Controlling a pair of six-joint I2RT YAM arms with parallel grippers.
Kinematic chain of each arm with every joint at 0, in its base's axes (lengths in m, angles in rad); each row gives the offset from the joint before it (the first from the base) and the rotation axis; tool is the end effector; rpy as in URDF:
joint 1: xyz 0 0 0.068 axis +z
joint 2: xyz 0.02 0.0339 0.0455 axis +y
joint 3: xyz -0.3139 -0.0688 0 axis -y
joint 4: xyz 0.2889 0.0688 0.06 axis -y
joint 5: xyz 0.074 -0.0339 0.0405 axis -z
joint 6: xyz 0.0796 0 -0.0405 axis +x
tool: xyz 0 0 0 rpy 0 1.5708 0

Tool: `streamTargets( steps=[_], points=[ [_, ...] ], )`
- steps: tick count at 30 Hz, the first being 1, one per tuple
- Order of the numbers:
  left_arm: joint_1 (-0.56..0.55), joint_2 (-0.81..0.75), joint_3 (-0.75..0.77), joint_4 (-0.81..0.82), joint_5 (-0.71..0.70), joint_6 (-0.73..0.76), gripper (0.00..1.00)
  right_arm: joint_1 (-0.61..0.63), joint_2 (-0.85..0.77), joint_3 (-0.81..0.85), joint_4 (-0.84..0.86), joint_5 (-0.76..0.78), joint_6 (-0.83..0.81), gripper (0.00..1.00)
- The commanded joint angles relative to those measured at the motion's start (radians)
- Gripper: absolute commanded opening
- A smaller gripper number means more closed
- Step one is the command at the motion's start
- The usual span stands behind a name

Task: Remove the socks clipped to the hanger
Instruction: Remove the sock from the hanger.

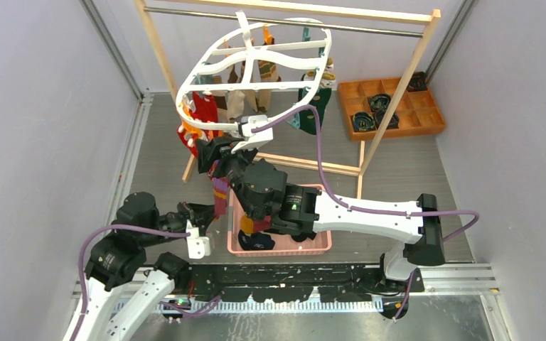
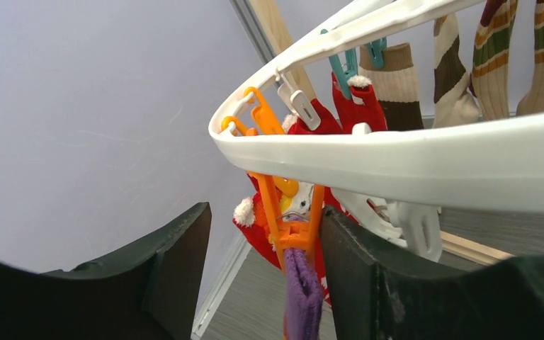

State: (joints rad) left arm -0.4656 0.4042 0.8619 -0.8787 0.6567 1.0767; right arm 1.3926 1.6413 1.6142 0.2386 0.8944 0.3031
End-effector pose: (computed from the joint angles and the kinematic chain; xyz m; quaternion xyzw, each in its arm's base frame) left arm 0.0578 -0.0834 0.3624 0.6794 0.4475 -0.1033 0.5723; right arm 0.1415 0.4354 0.5048 -0.0060 0.6590 0.3461 0.6678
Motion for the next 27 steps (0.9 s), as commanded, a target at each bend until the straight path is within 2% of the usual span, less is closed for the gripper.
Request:
streamTargets(
  steps=[1,4,15,27],
  points=[
    [-0.005,-0.010,-0.003,0.036,0.030,-0.011,0.00,-0.002,-0.001,0.056,0.076,0.026,-0.042,0.60],
    [-0.005,-0.015,-0.004,0.037,0.032,-0.011,0.00,-0.008,0.003,0.069,0.050,0.015,-0.031,0.58],
    [-0.005,-0.019,0.009,0.037,0.033,-0.011,0.00,-0.054,0.040,0.168,-0.112,-0.038,0.051,0.59],
    [-0.005,-0.010,0.028,0.015,0.033,0.003,0.00,-0.067,0.005,0.149,-0.175,-0.069,0.088,0.45]
  ],
)
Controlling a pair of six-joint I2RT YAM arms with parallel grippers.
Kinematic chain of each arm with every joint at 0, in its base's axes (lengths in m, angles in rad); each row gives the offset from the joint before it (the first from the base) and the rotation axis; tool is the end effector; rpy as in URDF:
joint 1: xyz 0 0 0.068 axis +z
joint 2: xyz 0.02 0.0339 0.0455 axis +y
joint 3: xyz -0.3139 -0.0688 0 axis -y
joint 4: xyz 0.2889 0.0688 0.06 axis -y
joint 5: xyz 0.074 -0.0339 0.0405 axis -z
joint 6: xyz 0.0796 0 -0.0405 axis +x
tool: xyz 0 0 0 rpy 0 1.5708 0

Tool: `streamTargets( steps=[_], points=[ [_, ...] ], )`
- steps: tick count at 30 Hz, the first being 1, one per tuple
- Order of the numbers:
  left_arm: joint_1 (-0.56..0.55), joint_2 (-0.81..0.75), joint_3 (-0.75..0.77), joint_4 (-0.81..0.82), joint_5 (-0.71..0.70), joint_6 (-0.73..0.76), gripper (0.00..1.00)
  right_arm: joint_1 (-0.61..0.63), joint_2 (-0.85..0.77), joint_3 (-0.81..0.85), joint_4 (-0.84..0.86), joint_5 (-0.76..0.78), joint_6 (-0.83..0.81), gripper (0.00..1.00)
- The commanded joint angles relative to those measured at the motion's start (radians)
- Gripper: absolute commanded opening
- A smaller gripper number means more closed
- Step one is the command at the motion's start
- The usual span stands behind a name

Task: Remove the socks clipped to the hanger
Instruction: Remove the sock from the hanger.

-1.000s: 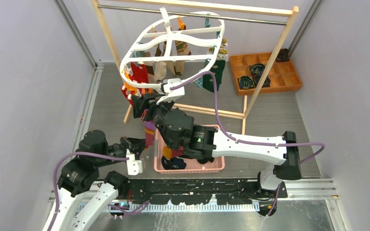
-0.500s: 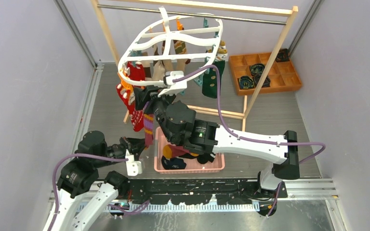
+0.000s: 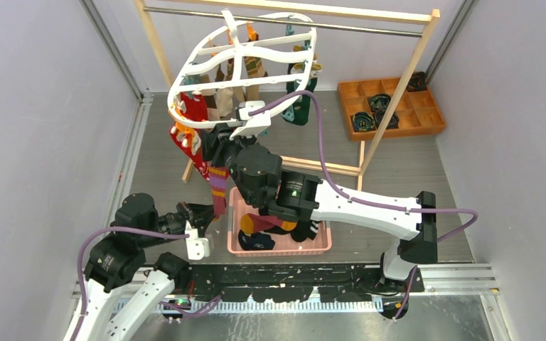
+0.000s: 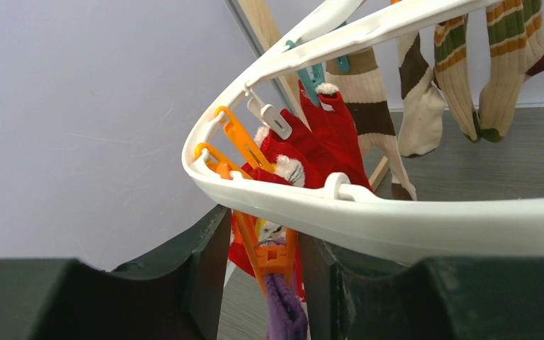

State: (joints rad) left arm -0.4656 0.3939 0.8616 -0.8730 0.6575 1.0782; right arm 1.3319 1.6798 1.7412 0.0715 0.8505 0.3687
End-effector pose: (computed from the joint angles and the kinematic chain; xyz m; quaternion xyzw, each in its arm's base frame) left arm 0.0558 -0.0825 0.3638 0.6785 0.4423 -0.1000 0.5779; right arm 0.1680 0.4369 0.5199 -0.0028 0.6755 0.3359 0.6564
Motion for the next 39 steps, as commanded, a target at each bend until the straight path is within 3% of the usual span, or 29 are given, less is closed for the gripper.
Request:
streamTargets(
  steps=[1,6,17,24,26,28,30,31,34,39],
  points=[
    [-0.005,0.000,0.028,0.009,0.032,0.002,0.00,-0.008,-0.040,0.014,-0.010,-0.031,0.025,0.45],
    [-0.005,0.000,0.030,0.011,0.033,0.004,0.00,-0.009,-0.050,-0.002,-0.011,-0.047,0.038,0.48],
    [-0.005,-0.014,0.034,-0.034,0.054,0.038,0.00,-0.016,-0.041,-0.003,0.100,-0.005,0.037,0.05],
    [-0.005,-0.043,0.034,-0.130,0.089,0.112,0.00,-0.017,-0.061,-0.033,0.082,-0.013,0.040,0.01],
    [-0.005,-0.062,0.034,-0.164,0.115,0.126,0.00,-0.016,-0.079,-0.046,0.042,-0.048,0.041,0.12],
    [-0.005,-0.079,0.028,-0.174,0.129,0.137,0.00,-0.016,-0.115,-0.075,-0.009,-0.094,0.039,0.45],
    [-0.005,-0.096,0.020,-0.173,0.145,0.139,0.00,-0.016,-0.185,-0.153,-0.030,-0.158,0.049,0.71],
    [-0.005,-0.100,0.019,-0.173,0.153,0.140,0.00,-0.016,-0.220,-0.193,-0.040,-0.198,0.054,0.78],
    [-0.005,-0.104,0.019,-0.172,0.180,0.144,0.00,-0.012,-0.335,-0.333,-0.038,-0.326,0.073,0.90],
    [-0.004,-0.093,0.023,-0.112,0.216,0.058,0.00,0.039,-0.465,-0.531,0.007,-0.520,0.072,0.95]
  ],
)
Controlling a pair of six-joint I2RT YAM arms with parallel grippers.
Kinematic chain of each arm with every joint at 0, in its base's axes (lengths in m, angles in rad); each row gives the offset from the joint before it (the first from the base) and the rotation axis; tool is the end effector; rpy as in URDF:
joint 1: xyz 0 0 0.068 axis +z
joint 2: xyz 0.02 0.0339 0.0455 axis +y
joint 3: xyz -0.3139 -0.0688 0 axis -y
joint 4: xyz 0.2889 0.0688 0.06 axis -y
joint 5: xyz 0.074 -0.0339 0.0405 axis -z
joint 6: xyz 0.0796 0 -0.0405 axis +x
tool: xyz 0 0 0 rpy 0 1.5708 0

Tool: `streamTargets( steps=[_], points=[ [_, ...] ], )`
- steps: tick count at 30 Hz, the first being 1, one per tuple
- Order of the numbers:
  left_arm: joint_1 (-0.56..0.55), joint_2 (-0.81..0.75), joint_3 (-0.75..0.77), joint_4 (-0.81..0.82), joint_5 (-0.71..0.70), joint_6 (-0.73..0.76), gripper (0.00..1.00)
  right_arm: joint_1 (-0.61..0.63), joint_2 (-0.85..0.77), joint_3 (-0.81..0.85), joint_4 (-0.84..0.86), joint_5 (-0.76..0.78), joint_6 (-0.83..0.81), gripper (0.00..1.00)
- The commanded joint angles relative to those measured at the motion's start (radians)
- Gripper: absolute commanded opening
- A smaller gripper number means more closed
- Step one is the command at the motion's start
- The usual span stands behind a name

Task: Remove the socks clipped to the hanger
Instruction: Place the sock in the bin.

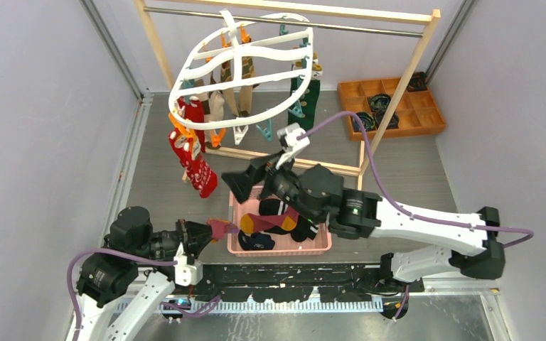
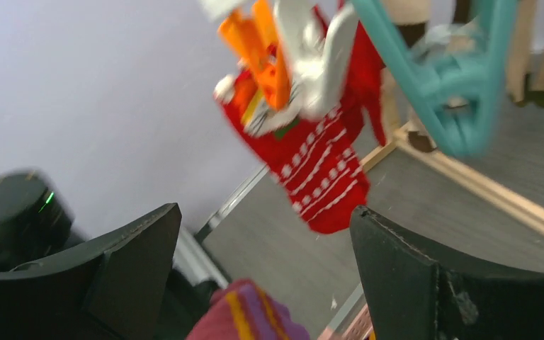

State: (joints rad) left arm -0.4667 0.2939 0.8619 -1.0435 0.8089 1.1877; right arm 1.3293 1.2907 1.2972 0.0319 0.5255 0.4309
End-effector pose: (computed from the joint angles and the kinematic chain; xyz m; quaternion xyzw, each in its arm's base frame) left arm 0.0147 -0.0719 0.3514 0.7164 0.3805 -0.1455 0.5664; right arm 0.1259 0.3444 0.4825 -0.1222 0.6844 0.4216 0.5821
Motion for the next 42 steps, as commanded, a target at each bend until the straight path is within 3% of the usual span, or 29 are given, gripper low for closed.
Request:
streamTargets(
  steps=[1,9,14,18,21,22,23,24,27,28,29,31,36,42],
  points=[
    [-0.004,0.015,0.026,0.071,0.067,-0.074,0.00,0.061,-0.084,-0.107,0.043,-0.222,0.000,0.96],
    [-0.003,0.049,0.054,0.148,0.100,-0.214,0.00,0.133,-0.063,-0.212,0.125,-0.357,-0.067,0.96],
    [-0.004,0.045,0.076,0.144,0.108,-0.223,0.00,0.133,-0.013,-0.189,0.109,-0.436,-0.076,0.87],
    [-0.004,0.032,0.081,0.104,0.132,-0.168,0.00,0.130,-0.002,-0.217,0.138,-0.435,-0.037,0.72],
    [-0.003,0.021,0.081,0.055,0.136,-0.108,0.00,0.127,-0.027,-0.243,0.158,-0.400,-0.011,0.47],
    [-0.003,0.018,0.080,0.041,0.131,-0.093,0.03,0.125,-0.043,-0.255,0.164,-0.392,0.002,0.40],
    [-0.003,0.011,0.078,0.030,0.120,-0.084,0.15,0.124,-0.061,-0.271,0.172,-0.382,0.013,0.34],
    [-0.003,0.007,0.074,0.022,0.114,-0.078,0.35,0.123,-0.081,-0.287,0.180,-0.373,0.022,0.27],
    [-0.004,-0.009,0.049,0.016,0.093,-0.074,0.71,0.123,-0.144,-0.327,0.158,-0.325,0.044,0.03],
    [-0.004,-0.012,0.040,0.016,0.078,-0.074,0.90,0.123,-0.160,-0.335,0.134,-0.302,0.050,0.02],
    [-0.003,-0.011,0.031,0.017,0.057,-0.080,0.99,0.120,-0.178,-0.344,0.112,-0.278,0.057,0.01],
    [-0.004,0.007,0.027,0.045,-0.006,-0.131,1.00,0.115,-0.212,-0.359,0.059,-0.222,0.081,0.01],
    [-0.003,0.133,0.066,0.282,-0.320,-0.551,1.00,0.068,-0.274,-0.412,-0.121,0.000,0.149,0.01],
    [-0.003,0.197,0.109,0.379,-0.439,-0.773,1.00,-0.023,-0.225,-0.485,-0.264,0.138,0.262,0.01]
  ],
)
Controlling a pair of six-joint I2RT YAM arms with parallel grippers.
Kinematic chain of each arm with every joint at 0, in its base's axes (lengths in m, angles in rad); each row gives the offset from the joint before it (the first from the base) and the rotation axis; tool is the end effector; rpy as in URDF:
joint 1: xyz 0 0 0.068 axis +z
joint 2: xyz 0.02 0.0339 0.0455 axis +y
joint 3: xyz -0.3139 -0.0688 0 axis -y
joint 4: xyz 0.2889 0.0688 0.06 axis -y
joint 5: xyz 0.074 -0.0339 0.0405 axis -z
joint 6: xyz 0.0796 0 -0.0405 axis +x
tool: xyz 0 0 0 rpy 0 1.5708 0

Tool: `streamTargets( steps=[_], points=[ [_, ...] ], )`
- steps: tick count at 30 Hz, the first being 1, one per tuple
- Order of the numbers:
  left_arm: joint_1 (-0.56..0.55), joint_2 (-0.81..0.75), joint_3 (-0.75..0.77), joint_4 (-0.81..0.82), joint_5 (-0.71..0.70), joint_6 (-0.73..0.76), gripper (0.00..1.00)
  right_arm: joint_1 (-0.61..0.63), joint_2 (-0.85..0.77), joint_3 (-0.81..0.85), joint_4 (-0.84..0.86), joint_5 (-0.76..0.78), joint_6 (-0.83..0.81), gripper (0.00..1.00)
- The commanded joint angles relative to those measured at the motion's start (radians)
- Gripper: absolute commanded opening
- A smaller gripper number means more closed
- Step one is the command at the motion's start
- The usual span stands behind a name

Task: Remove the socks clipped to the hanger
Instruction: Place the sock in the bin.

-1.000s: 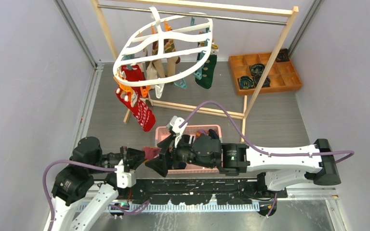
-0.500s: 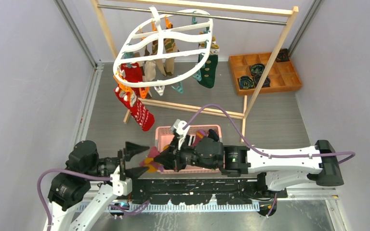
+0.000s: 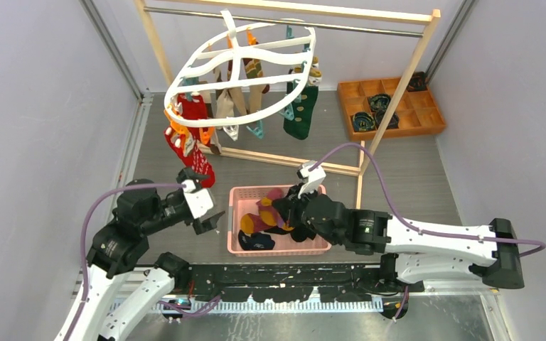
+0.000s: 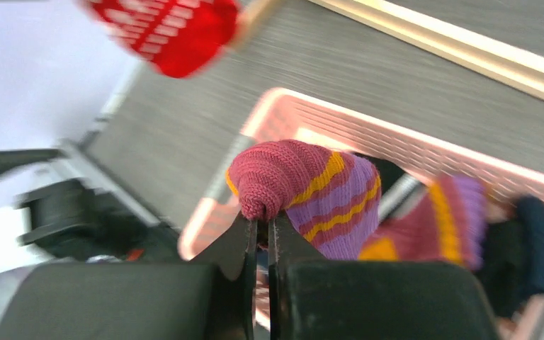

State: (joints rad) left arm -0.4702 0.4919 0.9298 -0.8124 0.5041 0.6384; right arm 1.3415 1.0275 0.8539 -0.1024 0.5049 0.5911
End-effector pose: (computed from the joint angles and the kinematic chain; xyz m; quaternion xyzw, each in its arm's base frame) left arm 0.0835 -0.0856 0.3860 0.5406 0.6065 -0.1596 0.5607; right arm 0.1036 0.2745 0.3522 -0.1429 0.7738 0.3673 0.4958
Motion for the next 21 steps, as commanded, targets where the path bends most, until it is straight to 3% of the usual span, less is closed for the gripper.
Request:
streamTargets(
  steps=[1,5,7,9,12,16,21],
  points=[
    [0.000,-0.006,0.038,0.160,-0.150,-0.245,1.00,-0.038,0.060,-0.043,-0.161,0.186,0.122,0.01],
    [-0.001,-0.015,0.056,0.144,-0.169,-0.289,0.97,-0.039,0.153,-0.007,-0.341,0.300,0.213,0.08],
    [0.000,-0.021,0.069,0.126,-0.167,-0.309,0.96,-0.037,0.159,0.002,-0.381,0.312,0.226,0.25],
    [-0.001,-0.023,0.089,0.100,-0.179,-0.330,0.94,-0.032,0.123,0.004,-0.392,0.314,0.223,0.54],
    [-0.001,-0.005,0.129,0.041,-0.297,-0.350,0.88,-0.029,0.052,0.015,-0.349,0.285,0.161,0.73],
    [-0.001,0.025,0.201,-0.068,-0.421,-0.325,0.88,-0.031,0.033,0.120,-0.342,0.256,0.044,0.82],
    [-0.001,0.022,0.218,-0.060,-0.484,-0.382,0.86,-0.031,0.065,0.183,-0.301,0.175,-0.016,0.82]
  ],
)
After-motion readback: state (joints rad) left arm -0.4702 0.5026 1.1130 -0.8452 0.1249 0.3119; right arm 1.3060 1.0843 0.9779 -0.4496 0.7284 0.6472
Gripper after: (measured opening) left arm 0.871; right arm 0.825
